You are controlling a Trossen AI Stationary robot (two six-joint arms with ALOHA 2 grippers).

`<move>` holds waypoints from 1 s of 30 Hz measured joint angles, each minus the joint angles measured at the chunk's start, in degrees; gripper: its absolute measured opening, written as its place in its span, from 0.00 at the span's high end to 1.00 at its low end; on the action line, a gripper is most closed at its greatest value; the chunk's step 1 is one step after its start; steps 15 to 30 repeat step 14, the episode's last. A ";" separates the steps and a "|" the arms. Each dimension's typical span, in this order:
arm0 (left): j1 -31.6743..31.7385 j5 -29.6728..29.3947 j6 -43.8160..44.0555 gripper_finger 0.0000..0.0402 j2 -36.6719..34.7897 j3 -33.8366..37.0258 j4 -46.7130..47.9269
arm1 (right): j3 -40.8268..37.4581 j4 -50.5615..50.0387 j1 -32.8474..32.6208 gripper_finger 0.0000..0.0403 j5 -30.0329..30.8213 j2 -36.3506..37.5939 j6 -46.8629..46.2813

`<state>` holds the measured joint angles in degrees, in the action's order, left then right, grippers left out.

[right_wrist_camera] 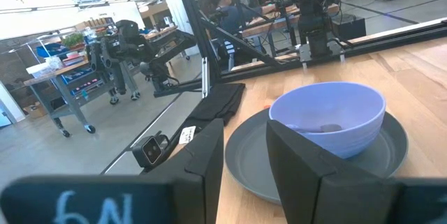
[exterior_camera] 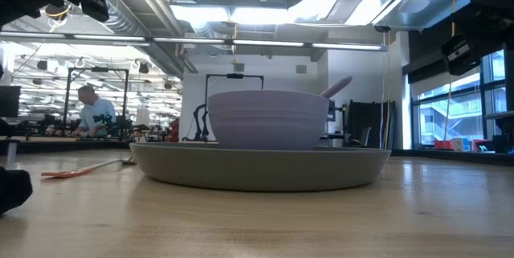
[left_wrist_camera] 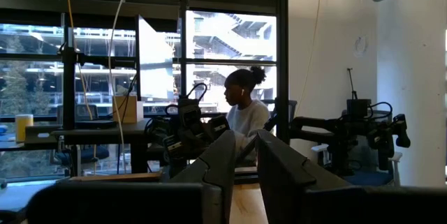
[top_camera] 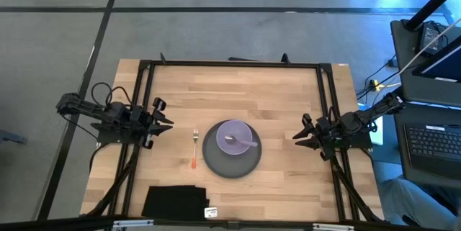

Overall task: Set table place
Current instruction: Return to Home Position

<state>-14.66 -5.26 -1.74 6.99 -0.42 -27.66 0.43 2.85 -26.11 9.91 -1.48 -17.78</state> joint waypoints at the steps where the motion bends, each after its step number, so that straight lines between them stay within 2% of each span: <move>1: 0.00 -0.02 0.00 0.87 0.00 0.02 0.00 | 0.00 0.00 -0.02 0.72 0.00 -0.02 0.00; 14: 0.00 -0.02 0.00 0.93 0.01 0.01 0.00 | 0.00 -0.01 -0.01 0.72 0.00 -0.01 -0.02; 30: 0.00 -0.02 0.00 0.93 0.01 0.01 0.00 | 0.00 -0.01 -0.01 0.72 0.00 -0.01 -0.02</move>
